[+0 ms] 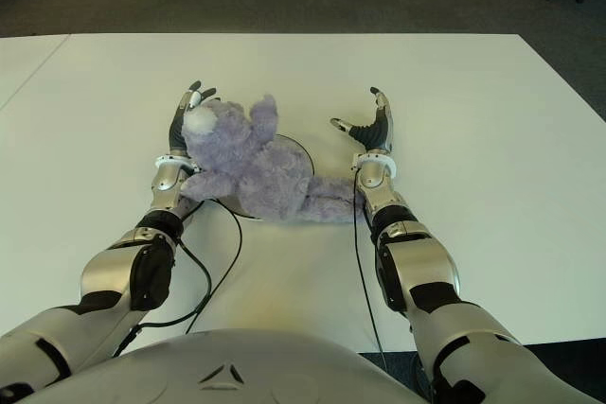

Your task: Put the doll into the plate.

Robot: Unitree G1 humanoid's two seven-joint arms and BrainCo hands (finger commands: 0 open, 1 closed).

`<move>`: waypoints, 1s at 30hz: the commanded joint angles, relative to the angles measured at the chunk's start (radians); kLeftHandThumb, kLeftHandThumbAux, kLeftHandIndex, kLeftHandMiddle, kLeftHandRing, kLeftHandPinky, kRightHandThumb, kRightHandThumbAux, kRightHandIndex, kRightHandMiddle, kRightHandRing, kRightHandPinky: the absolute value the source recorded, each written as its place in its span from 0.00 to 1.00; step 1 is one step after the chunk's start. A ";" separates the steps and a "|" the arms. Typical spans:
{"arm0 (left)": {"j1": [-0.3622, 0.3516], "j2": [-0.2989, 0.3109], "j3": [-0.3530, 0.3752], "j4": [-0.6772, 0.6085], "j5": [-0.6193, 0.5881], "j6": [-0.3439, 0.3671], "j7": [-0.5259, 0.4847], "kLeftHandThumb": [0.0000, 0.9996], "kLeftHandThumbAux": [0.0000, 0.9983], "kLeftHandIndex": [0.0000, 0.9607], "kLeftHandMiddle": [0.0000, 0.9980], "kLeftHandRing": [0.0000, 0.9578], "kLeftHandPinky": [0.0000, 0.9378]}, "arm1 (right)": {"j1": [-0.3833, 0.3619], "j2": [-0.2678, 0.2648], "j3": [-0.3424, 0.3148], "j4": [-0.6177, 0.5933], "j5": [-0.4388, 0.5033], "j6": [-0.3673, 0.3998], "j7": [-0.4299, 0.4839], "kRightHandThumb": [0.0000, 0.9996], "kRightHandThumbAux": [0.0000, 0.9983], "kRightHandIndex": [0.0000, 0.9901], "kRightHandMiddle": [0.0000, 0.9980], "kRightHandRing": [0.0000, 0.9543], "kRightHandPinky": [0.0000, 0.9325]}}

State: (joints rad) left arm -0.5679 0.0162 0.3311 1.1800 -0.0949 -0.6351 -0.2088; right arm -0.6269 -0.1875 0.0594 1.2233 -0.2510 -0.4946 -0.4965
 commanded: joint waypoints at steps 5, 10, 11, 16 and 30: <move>0.273 -0.054 -0.005 0.152 0.019 0.008 0.016 0.00 0.35 0.03 0.20 0.21 0.21 | 0.265 0.126 -0.019 0.142 0.023 0.074 0.148 0.00 0.74 0.10 0.09 0.08 0.11; 0.273 -0.055 -0.002 0.151 0.017 0.010 0.016 0.00 0.35 0.03 0.21 0.22 0.20 | 0.266 0.131 -0.054 0.140 0.047 0.064 0.175 0.00 0.70 0.09 0.09 0.08 0.10; 0.273 -0.055 -0.002 0.151 0.016 0.010 0.014 0.00 0.35 0.03 0.21 0.22 0.20 | 0.266 0.132 -0.059 0.139 0.049 0.063 0.181 0.00 0.70 0.09 0.09 0.08 0.10; 0.273 -0.054 -0.002 0.151 0.015 0.012 0.008 0.00 0.36 0.03 0.20 0.21 0.19 | 0.268 0.135 -0.073 0.136 0.055 0.054 0.200 0.00 0.67 0.09 0.10 0.09 0.09; 0.274 -0.055 0.000 0.152 0.020 0.004 0.017 0.00 0.35 0.03 0.21 0.22 0.21 | 0.271 0.140 -0.130 0.138 0.089 0.046 0.267 0.00 0.68 0.09 0.11 0.10 0.10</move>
State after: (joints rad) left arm -0.5680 0.0158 0.3314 1.1802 -0.0864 -0.6351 -0.2089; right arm -0.6201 -0.1723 -0.0513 1.2229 -0.1937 -0.5343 -0.2890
